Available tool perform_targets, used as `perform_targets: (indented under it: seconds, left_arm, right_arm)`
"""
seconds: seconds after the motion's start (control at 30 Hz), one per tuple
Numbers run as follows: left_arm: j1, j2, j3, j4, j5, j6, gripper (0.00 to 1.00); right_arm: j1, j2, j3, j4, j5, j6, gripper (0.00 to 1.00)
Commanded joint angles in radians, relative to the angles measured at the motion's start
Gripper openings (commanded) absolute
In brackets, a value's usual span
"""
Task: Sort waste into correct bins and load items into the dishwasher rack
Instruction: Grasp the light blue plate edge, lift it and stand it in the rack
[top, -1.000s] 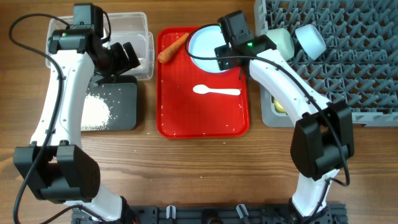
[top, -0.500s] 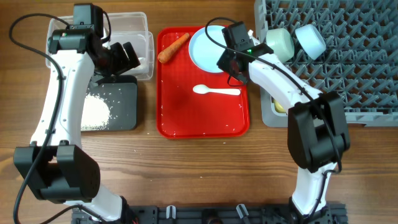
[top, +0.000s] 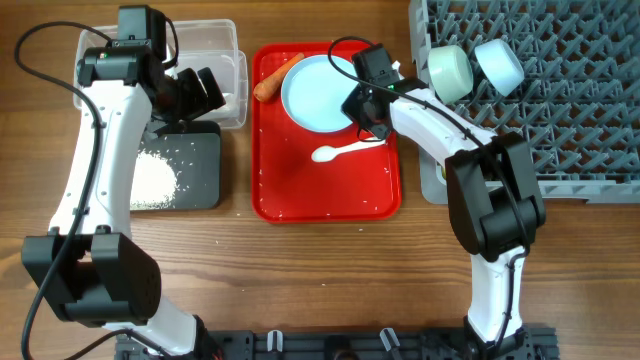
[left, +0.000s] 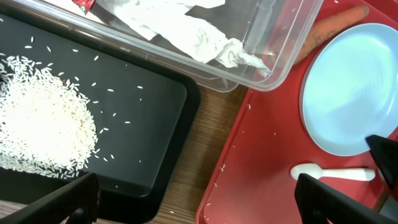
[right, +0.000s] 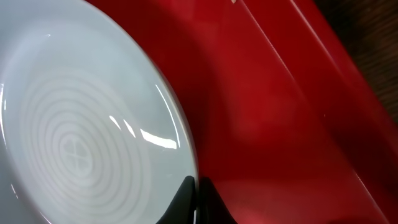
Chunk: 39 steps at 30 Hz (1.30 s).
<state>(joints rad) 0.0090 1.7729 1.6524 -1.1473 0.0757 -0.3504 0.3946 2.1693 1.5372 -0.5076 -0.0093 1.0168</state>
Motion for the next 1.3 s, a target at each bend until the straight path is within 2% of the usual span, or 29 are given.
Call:
perform_targets:
  seconds: [0.0, 0.13, 0.17, 0.3, 0.53, 0.67, 0.8, 0.87, 1.0, 1.27]
  left_arm:
    - [0.004, 0.001, 0.002, 0.0, -0.003, 0.002, 1.0]
    - [0.004, 0.001, 0.002, 0.0, -0.003, 0.002, 1.0]
    - [0.004, 0.001, 0.002, 0.0, -0.003, 0.002, 1.0]
    - [0.004, 0.001, 0.002, 0.0, -0.003, 0.002, 1.0]
    - [0.004, 0.001, 0.002, 0.0, -0.003, 0.002, 1.0]
    - [0.004, 0.001, 0.002, 0.0, -0.003, 0.002, 1.0]
    - [0.004, 0.001, 0.002, 0.0, -0.003, 0.002, 1.0]
    - [0.004, 0.001, 0.002, 0.0, -0.003, 0.002, 1.0]
    - [0.004, 0.001, 0.002, 0.0, -0.003, 0.002, 1.0]
    - [0.004, 0.001, 0.002, 0.0, -0.003, 0.002, 1.0]
  right_arm:
    - [-0.012, 0.003, 0.012, -0.011, -0.019, -0.076, 0.04]
    - [-0.058, -0.145, 0.084, -0.068, -0.018, -0.402, 0.04]
    - [-0.074, -0.213, 0.088, -0.074, -0.013, -0.521, 0.04]
    - [-0.108, -0.345, 0.088, -0.081, 0.035, -0.718, 0.04]
    - [-0.172, -0.552, 0.088, -0.068, 0.555, -1.002, 0.04]
    - [-0.304, -0.608, 0.088, 0.021, 0.756, -1.284, 0.04]
    - [-0.45, -0.582, 0.088, 0.098, 0.787, -1.473, 0.04]
    - [-0.555, -0.536, 0.088, 0.14, 0.77, -1.614, 0.04]
    - [-0.62, -0.449, 0.088, 0.107, 0.768, -1.645, 0.04]
    - [-0.627, -0.303, 0.088, 0.092, 0.733, -1.628, 0.04]
